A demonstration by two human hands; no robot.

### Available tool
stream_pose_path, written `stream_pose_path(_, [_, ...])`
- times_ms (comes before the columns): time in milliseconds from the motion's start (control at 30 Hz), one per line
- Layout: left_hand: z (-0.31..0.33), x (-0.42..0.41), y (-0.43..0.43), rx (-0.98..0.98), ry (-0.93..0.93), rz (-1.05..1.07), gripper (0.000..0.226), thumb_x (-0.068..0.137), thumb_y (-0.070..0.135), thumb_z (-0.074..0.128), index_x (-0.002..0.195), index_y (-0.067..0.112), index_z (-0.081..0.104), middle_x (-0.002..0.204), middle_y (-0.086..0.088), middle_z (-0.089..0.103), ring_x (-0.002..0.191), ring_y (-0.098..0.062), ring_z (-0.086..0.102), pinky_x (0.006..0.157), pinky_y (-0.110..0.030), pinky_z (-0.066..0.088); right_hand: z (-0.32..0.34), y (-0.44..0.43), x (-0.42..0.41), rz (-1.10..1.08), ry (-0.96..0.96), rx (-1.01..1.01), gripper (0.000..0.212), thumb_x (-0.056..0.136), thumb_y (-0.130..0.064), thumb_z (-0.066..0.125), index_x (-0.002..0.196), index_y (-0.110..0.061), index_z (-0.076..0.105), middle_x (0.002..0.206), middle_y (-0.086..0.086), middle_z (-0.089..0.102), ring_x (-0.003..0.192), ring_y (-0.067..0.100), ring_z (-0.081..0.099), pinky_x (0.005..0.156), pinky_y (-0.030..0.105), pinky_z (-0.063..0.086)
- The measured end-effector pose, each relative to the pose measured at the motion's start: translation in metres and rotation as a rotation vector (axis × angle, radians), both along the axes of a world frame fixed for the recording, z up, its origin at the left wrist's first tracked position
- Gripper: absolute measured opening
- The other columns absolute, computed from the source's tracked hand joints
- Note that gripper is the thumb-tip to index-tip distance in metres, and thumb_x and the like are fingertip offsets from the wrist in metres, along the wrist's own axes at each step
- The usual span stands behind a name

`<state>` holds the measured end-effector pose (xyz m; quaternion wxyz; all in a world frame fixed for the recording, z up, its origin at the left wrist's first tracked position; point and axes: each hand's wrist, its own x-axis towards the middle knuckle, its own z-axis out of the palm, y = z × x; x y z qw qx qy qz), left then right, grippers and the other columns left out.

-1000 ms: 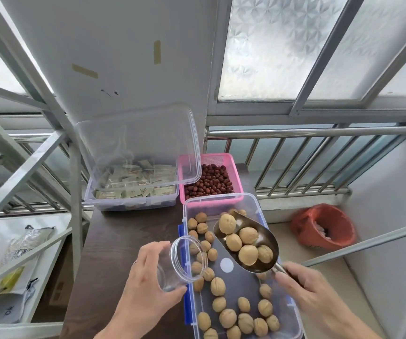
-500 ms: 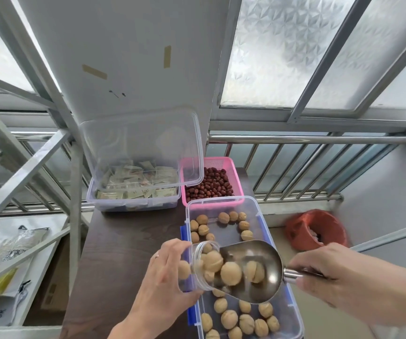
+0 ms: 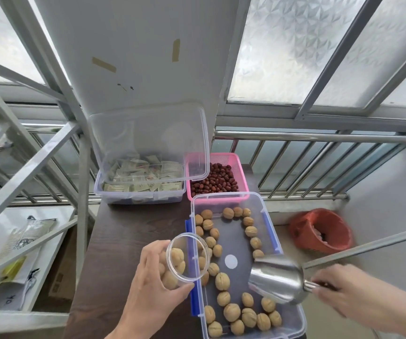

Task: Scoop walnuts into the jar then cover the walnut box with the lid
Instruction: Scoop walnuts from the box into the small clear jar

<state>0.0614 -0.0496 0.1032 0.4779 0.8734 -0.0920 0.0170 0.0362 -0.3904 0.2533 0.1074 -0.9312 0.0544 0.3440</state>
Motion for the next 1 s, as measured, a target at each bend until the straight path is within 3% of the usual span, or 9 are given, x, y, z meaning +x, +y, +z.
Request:
stream_pose_path(100, [0.000, -0.006, 0.004, -0.015, 0.014, 0.024, 0.088, 0.052, 0.041, 0.088, 0.127, 0.041, 0.041, 0.126, 0.022, 0.046, 0.117, -0.004, 0.053, 0.090, -0.005, 0.041, -0.049, 0.014, -0.008, -0.025, 0.098, -0.045, 0.043, 0.092, -0.033, 0.052, 0.056, -0.016, 0.037, 0.054, -0.002, 0.051, 0.044, 0.003, 0.043, 0.046, 0.017, 0.034])
stream_pose_path(267, [-0.001, -0.011, 0.009, -0.018, 0.011, 0.058, 0.093, 0.051, 0.029, 0.094, 0.127, 0.042, 0.041, 0.125, 0.022, 0.047, 0.115, -0.001, 0.054, 0.087, -0.006, 0.043, -0.103, 0.024, -0.021, -0.139, 0.181, 0.019, 0.029, 0.081, -0.031, 0.052, 0.062, -0.014, 0.039, 0.082, 0.002, 0.053, 0.070, 0.020, 0.050, 0.050, 0.015, 0.033])
stream_pose_path(333, [-0.002, -0.012, 0.009, -0.014, 0.012, 0.067, 0.094, 0.051, 0.029, 0.094, 0.127, 0.044, 0.040, 0.125, 0.022, 0.047, 0.115, -0.001, 0.054, 0.088, -0.010, 0.044, -0.111, 0.034, -0.024, -0.188, 0.177, 0.078, 0.031, 0.082, -0.031, 0.053, 0.058, -0.018, 0.041, 0.094, 0.001, 0.049, 0.075, 0.014, 0.052, 0.058, 0.012, 0.036])
stream_pose_path(400, [-0.002, -0.013, 0.010, -0.012, 0.000, 0.080, 0.096, 0.050, 0.027, 0.095, 0.124, 0.051, 0.038, 0.124, 0.024, 0.046, 0.115, 0.000, 0.053, 0.087, -0.007, 0.044, -0.128, 0.046, -0.028, -0.245, 0.142, 0.137, 0.019, 0.087, -0.034, 0.056, 0.074, -0.019, 0.057, 0.113, -0.001, 0.055, 0.103, 0.011, 0.058, 0.081, 0.016, 0.042])
stream_pose_path(467, [0.000, -0.014, 0.012, -0.014, -0.009, 0.093, 0.098, 0.049, 0.025, 0.096, 0.121, 0.056, 0.037, 0.123, 0.026, 0.045, 0.115, 0.004, 0.052, 0.082, -0.008, 0.045, -0.142, 0.062, -0.032, -0.366, 0.118, 0.160, 0.019, 0.090, -0.036, 0.057, 0.090, -0.020, 0.066, 0.112, 0.001, 0.066, 0.114, 0.015, 0.062, 0.084, 0.019, 0.041])
stream_pose_path(567, [0.002, -0.016, 0.013, 0.008, -0.014, 0.094, 0.100, 0.048, 0.027, 0.097, 0.122, 0.056, 0.035, 0.123, 0.028, 0.043, 0.115, 0.006, 0.050, 0.080, -0.015, 0.047, -0.159, 0.079, -0.029, -0.478, 0.071, 0.248, 0.034, 0.091, -0.036, 0.054, 0.060, -0.024, 0.060, 0.086, 0.004, 0.065, 0.098, 0.021, 0.066, 0.077, 0.024, 0.048])
stream_pose_path(733, [0.004, -0.019, 0.020, 0.033, -0.020, 0.110, 0.102, 0.048, 0.028, 0.097, 0.124, 0.055, 0.036, 0.125, 0.025, 0.045, 0.116, 0.001, 0.051, 0.081, -0.015, 0.049, -0.192, 0.104, -0.009, -0.673, -0.054, 0.401, 0.033, 0.087, -0.031, 0.049, 0.057, -0.017, 0.050, 0.050, 0.002, 0.055, 0.052, 0.017, 0.050, 0.053, 0.032, 0.041])
stream_pose_path(833, [0.008, -0.022, 0.022, 0.062, -0.024, 0.121, 0.103, 0.047, 0.031, 0.097, 0.124, 0.055, 0.034, 0.125, 0.028, 0.043, 0.117, 0.005, 0.049, 0.078, -0.009, 0.049, -0.221, 0.113, 0.008, -0.746, -0.083, 0.455, 0.033, 0.092, -0.027, 0.046, 0.060, -0.019, 0.052, 0.056, 0.003, 0.061, 0.057, 0.020, 0.055, 0.057, 0.035, 0.044])
stream_pose_path(1000, [0.015, -0.028, 0.025, 0.095, -0.007, 0.140, 0.100, 0.047, 0.036, 0.095, 0.127, 0.047, 0.036, 0.125, 0.026, 0.043, 0.117, 0.002, 0.050, 0.078, -0.007, 0.045, -0.249, 0.124, 0.041, -0.818, -0.110, 0.580, 0.020, 0.102, -0.030, 0.044, 0.098, -0.021, 0.061, 0.083, 0.002, 0.064, 0.075, 0.015, 0.060, 0.065, 0.031, 0.048])
